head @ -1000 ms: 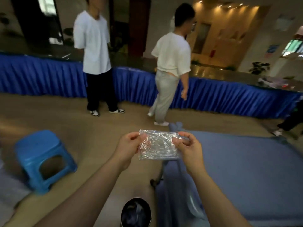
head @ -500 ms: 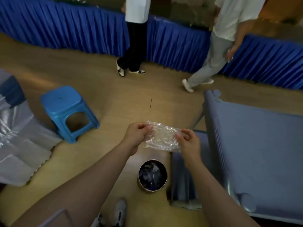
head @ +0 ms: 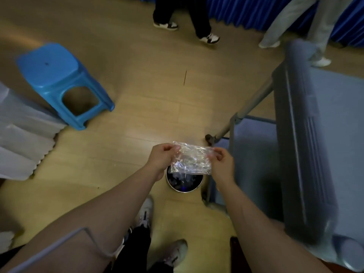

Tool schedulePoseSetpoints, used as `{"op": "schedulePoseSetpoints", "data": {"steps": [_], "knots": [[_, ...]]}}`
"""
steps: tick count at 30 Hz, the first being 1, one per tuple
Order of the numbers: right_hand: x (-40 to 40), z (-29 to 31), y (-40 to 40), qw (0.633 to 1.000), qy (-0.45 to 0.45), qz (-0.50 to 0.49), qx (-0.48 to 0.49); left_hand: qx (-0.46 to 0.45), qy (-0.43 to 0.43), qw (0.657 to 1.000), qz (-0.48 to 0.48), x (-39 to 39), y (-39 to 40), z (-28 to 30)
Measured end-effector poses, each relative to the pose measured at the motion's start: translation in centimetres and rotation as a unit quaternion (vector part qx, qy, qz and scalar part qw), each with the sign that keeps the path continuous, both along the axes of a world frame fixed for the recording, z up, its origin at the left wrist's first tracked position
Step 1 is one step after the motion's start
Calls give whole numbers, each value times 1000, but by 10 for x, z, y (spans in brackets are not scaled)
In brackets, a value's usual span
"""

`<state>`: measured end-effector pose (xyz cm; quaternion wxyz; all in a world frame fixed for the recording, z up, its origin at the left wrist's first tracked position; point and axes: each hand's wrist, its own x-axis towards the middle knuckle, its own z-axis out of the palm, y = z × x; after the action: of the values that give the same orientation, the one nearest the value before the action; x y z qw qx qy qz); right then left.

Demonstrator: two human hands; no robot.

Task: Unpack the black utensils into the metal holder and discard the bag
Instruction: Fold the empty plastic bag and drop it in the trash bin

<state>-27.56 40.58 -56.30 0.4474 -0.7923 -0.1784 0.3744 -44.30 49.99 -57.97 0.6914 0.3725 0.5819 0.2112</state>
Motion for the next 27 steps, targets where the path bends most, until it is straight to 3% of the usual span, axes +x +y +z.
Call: {"op": "schedulePoseSetpoints", "data": {"steps": [7,15,25,27], "knots": [[-2,-81,1,996,-17,41,-75,-37,17,999,18,-10,-8,-88],[-4,-185,6,995,-16,38,-94,-70,64,995,3,-17,-8,-189],[-3,-307,1,987,2,37,-157,55,233,966,-99,-8,-13,-309],[-4,-320,-2,983,-59,54,-162,86,259,953,-130,-1,-14,-326]]}}
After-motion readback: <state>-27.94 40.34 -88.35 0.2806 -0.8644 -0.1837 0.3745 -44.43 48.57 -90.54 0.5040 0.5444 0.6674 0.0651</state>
